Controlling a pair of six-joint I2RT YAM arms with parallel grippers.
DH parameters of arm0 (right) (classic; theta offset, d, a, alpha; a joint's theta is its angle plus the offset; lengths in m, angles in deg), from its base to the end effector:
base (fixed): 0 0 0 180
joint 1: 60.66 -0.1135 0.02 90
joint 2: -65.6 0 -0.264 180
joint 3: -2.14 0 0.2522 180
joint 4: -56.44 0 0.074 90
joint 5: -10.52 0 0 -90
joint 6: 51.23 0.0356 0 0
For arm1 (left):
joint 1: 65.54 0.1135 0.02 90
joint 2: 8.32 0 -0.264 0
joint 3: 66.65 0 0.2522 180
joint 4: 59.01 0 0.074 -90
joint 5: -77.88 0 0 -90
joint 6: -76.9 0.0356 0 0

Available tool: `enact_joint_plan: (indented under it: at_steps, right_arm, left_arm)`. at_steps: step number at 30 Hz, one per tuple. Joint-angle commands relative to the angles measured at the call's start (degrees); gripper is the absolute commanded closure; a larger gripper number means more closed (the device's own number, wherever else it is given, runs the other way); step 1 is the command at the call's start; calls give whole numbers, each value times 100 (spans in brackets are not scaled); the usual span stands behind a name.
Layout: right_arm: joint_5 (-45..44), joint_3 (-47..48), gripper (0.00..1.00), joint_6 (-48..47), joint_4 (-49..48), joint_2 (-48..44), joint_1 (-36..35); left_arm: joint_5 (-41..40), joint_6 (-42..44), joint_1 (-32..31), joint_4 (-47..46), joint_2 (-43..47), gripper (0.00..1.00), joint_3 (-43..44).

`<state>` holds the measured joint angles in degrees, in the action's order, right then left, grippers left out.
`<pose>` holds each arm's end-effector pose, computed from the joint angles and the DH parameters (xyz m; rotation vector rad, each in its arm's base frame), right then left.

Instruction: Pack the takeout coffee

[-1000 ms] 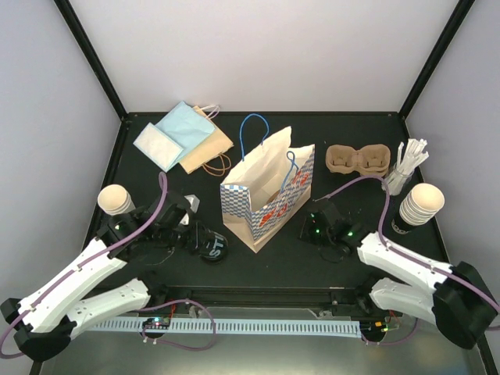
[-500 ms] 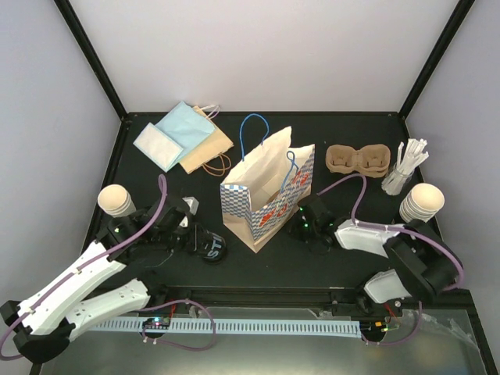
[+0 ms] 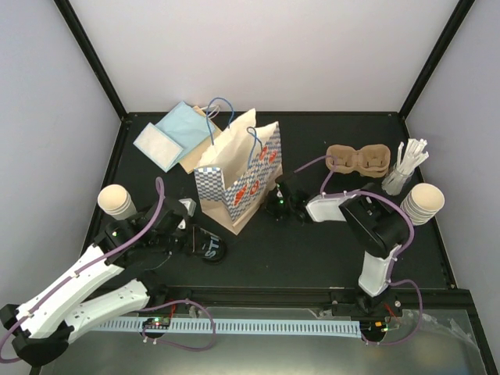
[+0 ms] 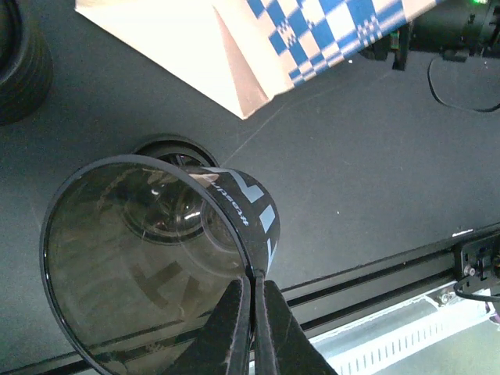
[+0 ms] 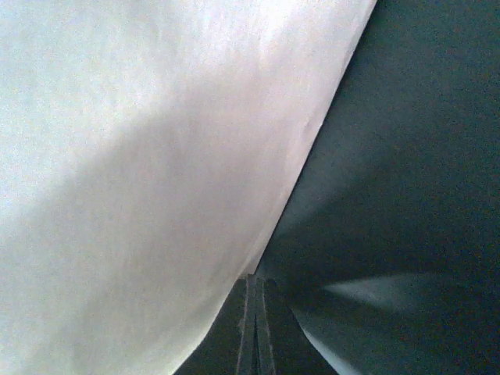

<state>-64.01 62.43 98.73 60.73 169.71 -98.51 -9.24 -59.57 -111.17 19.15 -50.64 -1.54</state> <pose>0.2616 0.2153 0.1143 0.3767 2.6535 1.0110 0.0823 -0.0867 0.2988 0.0014 2.6835 -0.6491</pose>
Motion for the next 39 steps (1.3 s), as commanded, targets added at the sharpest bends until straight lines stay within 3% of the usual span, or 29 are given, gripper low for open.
enact_joint_plan:
  at_steps: [1,9,20,26,30,39]
  right_arm:
    - [23,451,99,-274,227,94,40]
    - [-350,22,99,-834,981,-1060,221]
    - [-1189,-455,98,-1921,2653,-2992,341]
    - [-1644,-472,90,-2256,3574,-3930,357]
    - [-1758,-359,81,-2432,4075,-4343,382]
    - [-2412,-249,33,-2435,4751,-5845,392]
  left_arm:
    - [-96,37,-36,-19,58,99,42]
    - [313,-188,-193,-612,-142,98,-282]
    - [-850,-833,-1959,-972,-1482,98,534]
    - [-1484,-412,-2504,-684,-2548,98,1479]
    - [-1454,183,-2677,-591,-3288,98,2054]
    - [-1698,1097,-2702,-576,-4626,98,3017]
